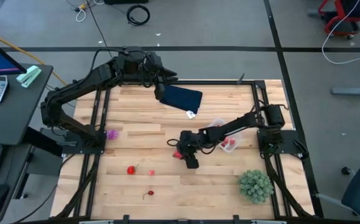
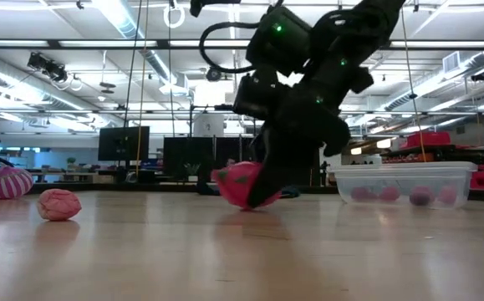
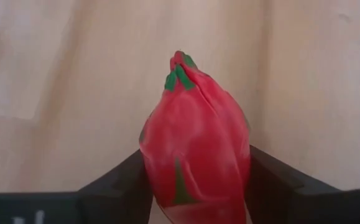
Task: Pick and placing Produce into tupperware
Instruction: Put the dragon fruit into the transparent bin
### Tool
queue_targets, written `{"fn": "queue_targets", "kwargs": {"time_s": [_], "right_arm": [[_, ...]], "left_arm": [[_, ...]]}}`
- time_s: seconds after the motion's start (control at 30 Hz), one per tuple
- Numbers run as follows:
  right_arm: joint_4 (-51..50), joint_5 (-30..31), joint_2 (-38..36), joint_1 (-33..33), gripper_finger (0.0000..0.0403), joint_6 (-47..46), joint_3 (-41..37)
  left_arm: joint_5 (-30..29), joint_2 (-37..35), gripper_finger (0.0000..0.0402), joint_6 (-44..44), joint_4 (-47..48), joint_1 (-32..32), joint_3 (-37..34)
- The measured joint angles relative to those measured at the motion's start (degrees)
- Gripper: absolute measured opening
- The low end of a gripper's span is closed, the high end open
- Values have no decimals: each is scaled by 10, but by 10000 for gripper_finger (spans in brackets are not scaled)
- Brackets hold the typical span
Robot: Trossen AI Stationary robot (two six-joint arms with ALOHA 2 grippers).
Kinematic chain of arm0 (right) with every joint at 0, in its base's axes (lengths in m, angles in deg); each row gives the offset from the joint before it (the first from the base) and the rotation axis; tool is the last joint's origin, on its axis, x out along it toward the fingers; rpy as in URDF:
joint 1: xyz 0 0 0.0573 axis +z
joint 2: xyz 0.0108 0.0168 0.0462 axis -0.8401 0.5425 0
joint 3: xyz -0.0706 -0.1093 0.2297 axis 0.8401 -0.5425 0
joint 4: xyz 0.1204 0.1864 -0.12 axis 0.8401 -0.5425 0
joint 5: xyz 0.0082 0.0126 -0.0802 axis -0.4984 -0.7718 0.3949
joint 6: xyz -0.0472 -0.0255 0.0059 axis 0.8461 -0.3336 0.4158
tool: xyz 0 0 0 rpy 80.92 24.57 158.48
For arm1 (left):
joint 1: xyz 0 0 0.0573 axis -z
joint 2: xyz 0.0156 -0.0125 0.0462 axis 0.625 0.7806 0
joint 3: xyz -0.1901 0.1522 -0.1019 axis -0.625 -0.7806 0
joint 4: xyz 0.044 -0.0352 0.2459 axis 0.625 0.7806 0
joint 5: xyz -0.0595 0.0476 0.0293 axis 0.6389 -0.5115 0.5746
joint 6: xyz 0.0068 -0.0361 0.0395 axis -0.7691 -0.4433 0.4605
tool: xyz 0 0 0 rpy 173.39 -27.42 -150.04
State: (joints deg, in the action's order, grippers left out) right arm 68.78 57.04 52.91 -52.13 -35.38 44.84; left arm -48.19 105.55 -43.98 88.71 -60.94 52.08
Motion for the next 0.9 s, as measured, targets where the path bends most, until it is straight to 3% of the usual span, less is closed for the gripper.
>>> {"fn": "queue_targets", "kwargs": {"time_s": [0.2,0.47,0.67,0.9], "right_arm": [[-102,94,-89,0,224,-6,1],[-386,268,-249,-8,212,-132,0],[-511,284,-316,-30,217,-247,-31],[-482,256,-339,-60,221,-280,-154]], "left_arm": [[0,0,107,0,3,0,0],[0,0,107,0,13,0,0],[0,0,107,-19,21,0,0],[0,0,107,-30,58,0,0]]}}
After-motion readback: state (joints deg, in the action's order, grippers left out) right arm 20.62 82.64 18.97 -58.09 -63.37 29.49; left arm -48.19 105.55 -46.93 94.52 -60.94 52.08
